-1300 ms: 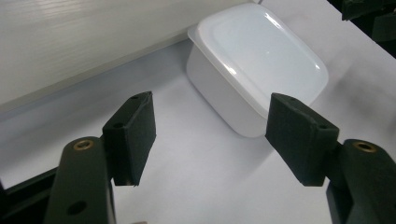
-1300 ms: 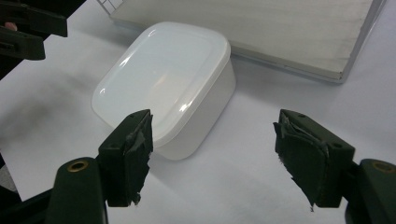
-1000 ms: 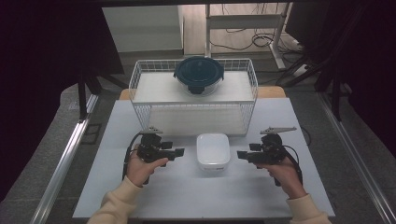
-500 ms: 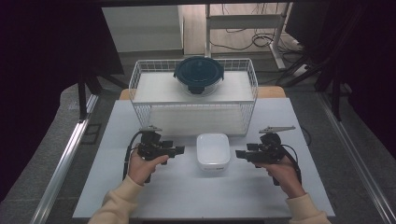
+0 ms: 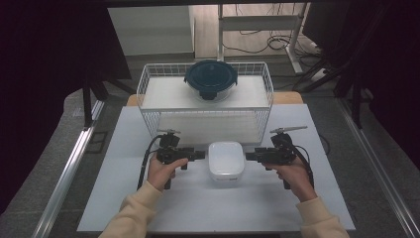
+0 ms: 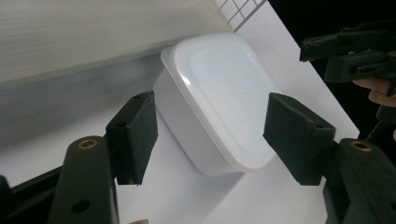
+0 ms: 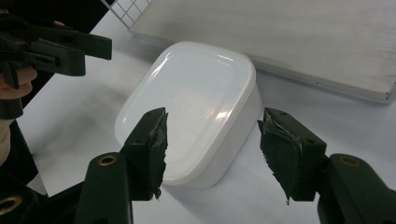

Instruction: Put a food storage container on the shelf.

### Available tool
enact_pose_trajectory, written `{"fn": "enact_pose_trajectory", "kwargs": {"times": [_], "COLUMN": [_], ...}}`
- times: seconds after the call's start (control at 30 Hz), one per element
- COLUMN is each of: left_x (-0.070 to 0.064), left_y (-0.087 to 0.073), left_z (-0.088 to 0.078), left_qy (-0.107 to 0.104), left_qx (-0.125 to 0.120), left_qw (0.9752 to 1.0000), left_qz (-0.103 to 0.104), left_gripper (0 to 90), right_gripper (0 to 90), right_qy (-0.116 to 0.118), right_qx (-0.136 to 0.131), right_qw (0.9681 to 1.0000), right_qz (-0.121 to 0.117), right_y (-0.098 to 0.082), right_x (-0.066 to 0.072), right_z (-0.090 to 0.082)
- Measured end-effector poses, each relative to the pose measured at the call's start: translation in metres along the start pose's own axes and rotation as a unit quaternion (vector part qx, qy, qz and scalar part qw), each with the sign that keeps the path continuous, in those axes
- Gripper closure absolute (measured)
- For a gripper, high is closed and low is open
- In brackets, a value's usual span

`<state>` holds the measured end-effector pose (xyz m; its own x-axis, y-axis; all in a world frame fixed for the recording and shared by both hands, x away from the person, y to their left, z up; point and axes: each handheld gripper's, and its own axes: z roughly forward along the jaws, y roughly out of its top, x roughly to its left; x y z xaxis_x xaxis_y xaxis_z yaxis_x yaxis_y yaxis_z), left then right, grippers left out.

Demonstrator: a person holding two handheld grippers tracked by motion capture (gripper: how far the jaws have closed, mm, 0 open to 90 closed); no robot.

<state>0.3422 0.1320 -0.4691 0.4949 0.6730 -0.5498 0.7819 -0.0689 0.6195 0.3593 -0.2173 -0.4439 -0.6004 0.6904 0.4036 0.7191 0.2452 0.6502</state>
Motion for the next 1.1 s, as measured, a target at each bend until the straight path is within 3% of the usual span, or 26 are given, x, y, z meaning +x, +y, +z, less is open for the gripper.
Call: {"fn": "enact_pose_trajectory", "kwargs": {"times": [0.17,0.37,0.53,0.67,0.9,1.1], "left_x": [0.006,0.01,0.008,0.011,0.014,0.017], "left_y": [0.0,-0.001,0.0,-0.001,-0.003,-0.006], "left_z": [0.01,0.022,0.029,0.031,0.036,0.04], "left_qy": [0.0,-0.014,-0.03,-0.031,-0.041,-0.056], "left_qx": [0.008,0.017,0.013,0.02,0.026,0.031], "left_qw": [0.9999,0.9995,0.9988,0.9987,0.9975,0.9958], "left_qz": [-0.009,-0.022,-0.038,-0.036,-0.051,-0.065], "left_gripper": [34.5,34.7,35.9,37.8,40.7,45.9], "right_gripper": [41.6,42.2,42.4,43.3,44.9,48.3], "right_qy": [0.007,0.022,0.019,0.019,0.02,0.028], "right_qx": [0.002,0.016,0.017,0.016,0.022,0.021], "right_qw": [0.9999,0.9994,0.9992,0.9992,0.9988,0.9975], "right_qz": [0.015,0.023,0.031,0.032,0.04,0.062], "right_y": [0.002,-0.001,-0.004,-0.004,-0.005,-0.008], "right_x": [-0.004,-0.006,-0.009,-0.008,-0.01,-0.016], "right_z": [0.01,0.025,0.029,0.031,0.037,0.041]}}
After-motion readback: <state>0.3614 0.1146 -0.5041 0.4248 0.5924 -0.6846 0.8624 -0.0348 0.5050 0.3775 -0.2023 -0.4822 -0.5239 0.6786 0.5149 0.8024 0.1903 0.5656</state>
